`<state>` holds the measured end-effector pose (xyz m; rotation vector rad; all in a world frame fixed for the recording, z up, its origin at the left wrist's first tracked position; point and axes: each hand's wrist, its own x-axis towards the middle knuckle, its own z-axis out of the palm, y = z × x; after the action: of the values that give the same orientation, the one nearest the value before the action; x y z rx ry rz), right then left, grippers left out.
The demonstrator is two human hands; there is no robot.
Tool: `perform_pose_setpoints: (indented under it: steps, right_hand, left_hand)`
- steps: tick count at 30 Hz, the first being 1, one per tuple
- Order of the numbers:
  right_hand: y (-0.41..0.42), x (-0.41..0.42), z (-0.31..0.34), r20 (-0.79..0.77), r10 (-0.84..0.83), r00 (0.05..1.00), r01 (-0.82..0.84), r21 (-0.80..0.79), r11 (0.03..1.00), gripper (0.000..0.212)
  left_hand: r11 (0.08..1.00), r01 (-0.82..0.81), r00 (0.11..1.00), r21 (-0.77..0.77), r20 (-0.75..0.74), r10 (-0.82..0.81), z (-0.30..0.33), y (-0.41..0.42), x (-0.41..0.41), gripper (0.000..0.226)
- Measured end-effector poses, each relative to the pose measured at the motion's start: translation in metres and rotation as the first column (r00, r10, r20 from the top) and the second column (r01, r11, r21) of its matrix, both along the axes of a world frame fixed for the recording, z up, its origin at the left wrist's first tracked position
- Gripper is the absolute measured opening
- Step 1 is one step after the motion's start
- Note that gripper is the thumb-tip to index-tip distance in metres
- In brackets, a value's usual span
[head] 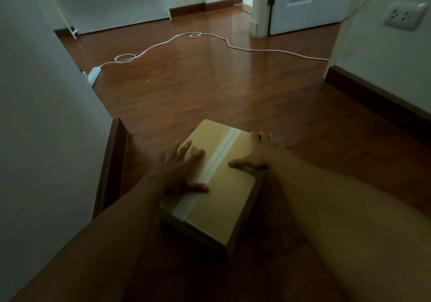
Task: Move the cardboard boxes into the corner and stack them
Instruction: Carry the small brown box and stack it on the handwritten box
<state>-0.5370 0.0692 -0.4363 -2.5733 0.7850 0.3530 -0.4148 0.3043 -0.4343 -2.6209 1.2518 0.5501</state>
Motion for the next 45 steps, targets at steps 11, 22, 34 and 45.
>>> perform_pose_setpoints:
  steps: [11,22,34,45]
  right_hand:
    - [-0.049,-0.059,0.001,-0.152,-0.526,0.837,0.537,0.047,0.842,0.142]
    - [-0.109,-0.169,-0.01,-0.039,-0.349,0.936,0.348,0.243,0.905,0.14]
    - [-0.148,-0.242,-0.011,-0.025,-0.488,0.872,0.488,0.11,0.866,0.129]
    - [-0.177,-0.285,0.011,0.071,-0.563,0.823,0.554,0.114,0.825,0.113]
  left_hand:
    - [0.862,-0.412,0.827,-0.296,-0.518,0.218,-0.025,-0.031,-0.038,0.114]
    - [0.874,-0.183,0.929,-0.45,-0.37,0.004,-0.032,-0.136,-0.076,0.128]
    - [0.873,-0.01,0.947,-0.487,-0.285,-0.148,-0.037,-0.217,-0.119,0.12]
    - [0.805,-0.107,0.902,-0.583,-0.397,-0.168,-0.016,-0.257,-0.146,0.107]
